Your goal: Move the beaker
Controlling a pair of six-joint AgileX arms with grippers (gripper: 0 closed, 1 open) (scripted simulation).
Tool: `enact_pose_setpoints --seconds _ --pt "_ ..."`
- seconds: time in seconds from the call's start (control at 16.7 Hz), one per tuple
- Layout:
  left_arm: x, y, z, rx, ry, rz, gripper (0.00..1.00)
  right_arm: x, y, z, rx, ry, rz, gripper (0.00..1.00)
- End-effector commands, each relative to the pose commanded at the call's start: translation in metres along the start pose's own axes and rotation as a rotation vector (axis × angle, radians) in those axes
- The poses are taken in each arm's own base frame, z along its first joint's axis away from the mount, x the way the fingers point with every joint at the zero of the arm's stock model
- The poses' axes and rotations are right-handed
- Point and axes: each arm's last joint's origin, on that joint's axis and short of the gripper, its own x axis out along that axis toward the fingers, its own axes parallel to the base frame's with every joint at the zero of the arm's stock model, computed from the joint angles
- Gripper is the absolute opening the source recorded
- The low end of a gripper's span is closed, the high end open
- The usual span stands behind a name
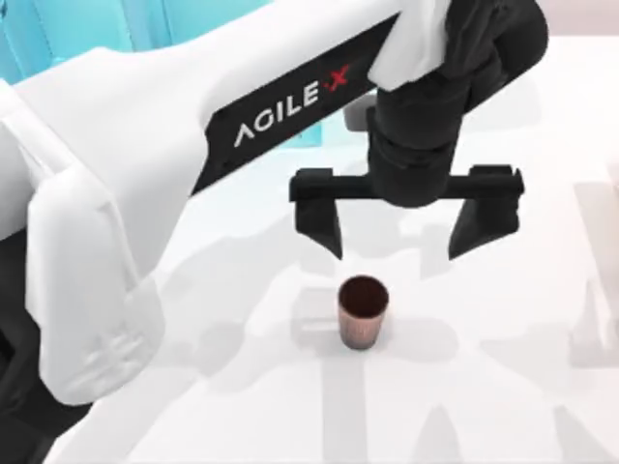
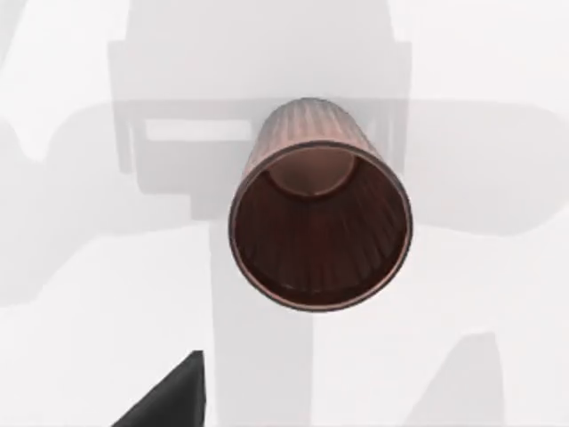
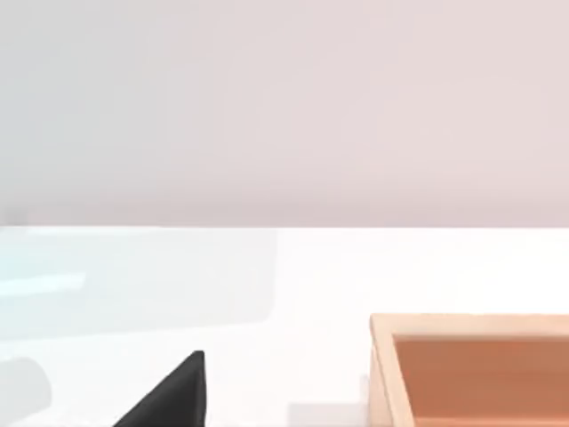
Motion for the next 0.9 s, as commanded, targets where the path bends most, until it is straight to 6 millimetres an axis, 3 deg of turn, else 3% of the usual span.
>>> enact_pose_setpoints --seconds 0.12,0.54,0.84,0.9 --pt "0.013 -0.002 0.001 0.002 -0.001 -0.001 1.0 0.0 0.0 0.0 0.0 0.0 0.0 1.0" --pt "0.09 -0.001 -0.001 0.002 0.001 0.001 1.0 0.0 0.0 0.0 0.0 0.0 0.0 1.0" --pt "0.096 -0.001 -0.002 0.002 0.002 0.002 1.0 0.0 0.0 0.0 0.0 0.0 0.0 1.0" --pt "0.096 -0.001 -0.002 0.002 0.002 0.002 0.92 0.0 0.0 0.0 0.0 0.0 0.0 1.0"
